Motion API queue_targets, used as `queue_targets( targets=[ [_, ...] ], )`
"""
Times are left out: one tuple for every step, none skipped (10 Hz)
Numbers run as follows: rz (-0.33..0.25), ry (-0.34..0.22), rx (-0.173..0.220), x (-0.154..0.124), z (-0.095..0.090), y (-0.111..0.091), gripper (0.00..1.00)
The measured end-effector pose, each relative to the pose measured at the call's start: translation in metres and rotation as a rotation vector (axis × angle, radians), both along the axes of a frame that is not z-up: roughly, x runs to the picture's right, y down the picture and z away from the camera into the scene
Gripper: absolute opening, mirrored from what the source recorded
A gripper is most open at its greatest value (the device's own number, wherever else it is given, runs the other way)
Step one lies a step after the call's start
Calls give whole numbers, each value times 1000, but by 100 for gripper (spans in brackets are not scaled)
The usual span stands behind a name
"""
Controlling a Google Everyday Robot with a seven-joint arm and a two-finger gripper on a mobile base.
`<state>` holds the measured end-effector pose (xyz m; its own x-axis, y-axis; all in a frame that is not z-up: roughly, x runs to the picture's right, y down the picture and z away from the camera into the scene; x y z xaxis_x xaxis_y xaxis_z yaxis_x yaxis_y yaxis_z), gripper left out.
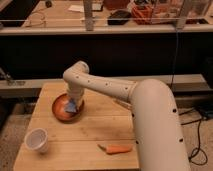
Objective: Place the white sponge in the ceramic bowl
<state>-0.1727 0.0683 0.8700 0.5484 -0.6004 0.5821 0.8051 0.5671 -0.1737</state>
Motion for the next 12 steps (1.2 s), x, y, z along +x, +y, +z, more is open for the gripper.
queue_targets(
  targets=[
    [0,0,2,0,1,-1,20],
    [0,-1,5,-1,2,-2,29],
    [1,-2,7,-1,2,-2,39],
    [-1,-3,7,-2,3,-2,47],
    [-2,-5,10,-3,3,-3,60],
    [-2,-7,12,-3,4,-4,70],
    [-1,-7,15,-3,5,-5,78],
    [-1,-8,16,-2,6,-6,80],
    [-2,-7,17,-2,7,-6,80],
    [-3,-9,19,-3,7,-7,80],
    [-4,-10,21,-3,8,-8,80],
    [-5,-12,23,-4,8,-8,80]
  ],
)
